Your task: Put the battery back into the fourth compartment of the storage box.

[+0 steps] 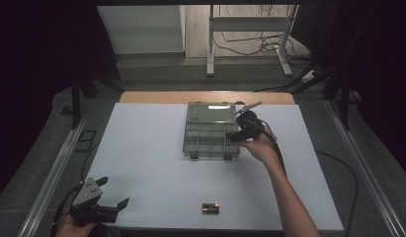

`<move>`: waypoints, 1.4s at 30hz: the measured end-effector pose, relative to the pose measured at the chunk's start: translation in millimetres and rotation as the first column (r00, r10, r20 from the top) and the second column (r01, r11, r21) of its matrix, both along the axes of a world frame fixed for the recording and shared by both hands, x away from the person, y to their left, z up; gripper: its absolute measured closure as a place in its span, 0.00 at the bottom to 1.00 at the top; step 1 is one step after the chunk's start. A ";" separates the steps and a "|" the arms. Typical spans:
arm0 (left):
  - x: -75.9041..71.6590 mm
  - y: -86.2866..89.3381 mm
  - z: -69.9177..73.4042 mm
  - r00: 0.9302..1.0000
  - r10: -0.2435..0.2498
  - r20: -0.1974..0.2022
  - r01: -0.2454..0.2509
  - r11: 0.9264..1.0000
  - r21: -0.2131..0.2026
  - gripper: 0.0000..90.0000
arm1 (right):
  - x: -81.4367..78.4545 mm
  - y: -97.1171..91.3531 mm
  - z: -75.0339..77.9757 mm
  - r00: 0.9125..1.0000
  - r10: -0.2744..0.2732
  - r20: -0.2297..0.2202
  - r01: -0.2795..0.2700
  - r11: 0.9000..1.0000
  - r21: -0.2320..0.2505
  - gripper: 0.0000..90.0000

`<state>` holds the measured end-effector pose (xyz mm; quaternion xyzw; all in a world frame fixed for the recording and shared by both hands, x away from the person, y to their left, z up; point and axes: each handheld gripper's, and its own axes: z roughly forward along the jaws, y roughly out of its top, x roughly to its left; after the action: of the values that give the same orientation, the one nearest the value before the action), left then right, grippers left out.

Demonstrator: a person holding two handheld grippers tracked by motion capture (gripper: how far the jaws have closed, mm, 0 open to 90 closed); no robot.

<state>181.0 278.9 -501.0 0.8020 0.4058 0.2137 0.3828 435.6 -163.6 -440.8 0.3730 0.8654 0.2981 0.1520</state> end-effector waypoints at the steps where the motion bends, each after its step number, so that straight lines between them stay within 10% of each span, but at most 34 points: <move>1: 0.0 -0.2 0.1 1.000 0.000 0.000 0.000 1.000 0.002 0.02 | 0.0 0.0 0.0 1.000 0.000 0.000 0.000 1.000 0.000 0.29; 16: -0.6 2.5 0.6 1.000 0.015 0.005 -0.015 1.000 -0.014 0.02 | -44.9 1.8 -8.0 0.997 0.082 0.017 -0.081 0.996 -0.027 0.01; 42: -1.5 6.5 1.0 1.000 0.010 0.011 -0.009 0.999 -0.054 0.00 | -111.6 0.4 2.1 0.990 0.138 -0.023 -0.137 0.989 0.058 0.00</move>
<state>179.5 285.4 -500.0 0.7882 0.4129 0.2092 0.4055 324.0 -163.3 -438.7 0.3205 0.8823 0.3271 0.1088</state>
